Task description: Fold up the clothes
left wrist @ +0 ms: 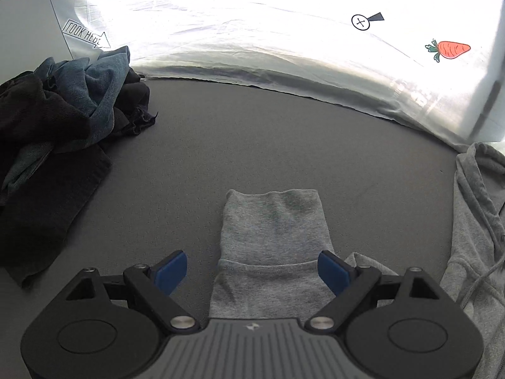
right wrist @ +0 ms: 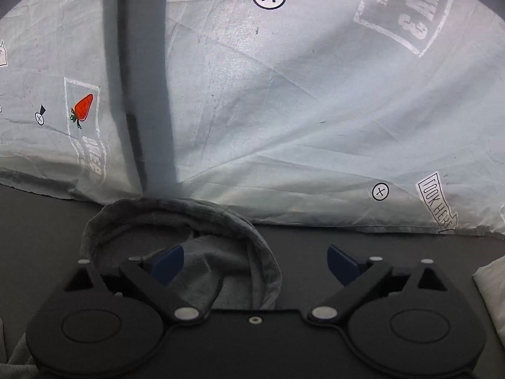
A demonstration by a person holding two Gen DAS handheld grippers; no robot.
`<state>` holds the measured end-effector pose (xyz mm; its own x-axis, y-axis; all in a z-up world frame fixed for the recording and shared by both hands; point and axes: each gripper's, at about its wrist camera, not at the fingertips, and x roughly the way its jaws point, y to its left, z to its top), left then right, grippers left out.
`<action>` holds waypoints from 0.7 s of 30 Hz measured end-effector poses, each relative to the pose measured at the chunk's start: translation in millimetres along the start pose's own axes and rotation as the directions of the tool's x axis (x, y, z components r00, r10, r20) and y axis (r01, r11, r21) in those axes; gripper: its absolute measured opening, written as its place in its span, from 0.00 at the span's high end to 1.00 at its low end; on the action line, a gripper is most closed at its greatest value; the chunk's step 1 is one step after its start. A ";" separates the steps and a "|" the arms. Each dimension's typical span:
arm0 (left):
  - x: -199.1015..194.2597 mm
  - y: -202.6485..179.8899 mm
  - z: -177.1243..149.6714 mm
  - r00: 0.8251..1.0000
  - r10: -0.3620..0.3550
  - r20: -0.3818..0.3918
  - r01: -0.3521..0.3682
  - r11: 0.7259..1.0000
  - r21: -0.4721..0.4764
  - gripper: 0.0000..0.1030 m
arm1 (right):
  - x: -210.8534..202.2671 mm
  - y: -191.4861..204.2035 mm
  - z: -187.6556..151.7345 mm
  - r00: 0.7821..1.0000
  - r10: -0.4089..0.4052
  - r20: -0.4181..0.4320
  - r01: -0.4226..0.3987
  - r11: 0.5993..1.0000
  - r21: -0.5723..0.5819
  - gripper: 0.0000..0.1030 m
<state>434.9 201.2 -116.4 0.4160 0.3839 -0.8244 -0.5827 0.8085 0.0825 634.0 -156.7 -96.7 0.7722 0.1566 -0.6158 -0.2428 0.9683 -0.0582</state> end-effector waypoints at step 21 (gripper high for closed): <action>-15.5 28.2 -82.1 0.979 -0.200 -0.025 0.199 0.979 -0.051 0.26 | -158.2 31.6 -242.4 0.999 0.024 -0.020 -0.023 0.998 0.050 0.00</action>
<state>354.8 181.5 -147.3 0.5065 0.2029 -0.8380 -0.5229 0.8450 -0.1115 361.9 -197.9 -191.6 0.7539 0.1762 -0.6329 -0.2309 0.9730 -0.0043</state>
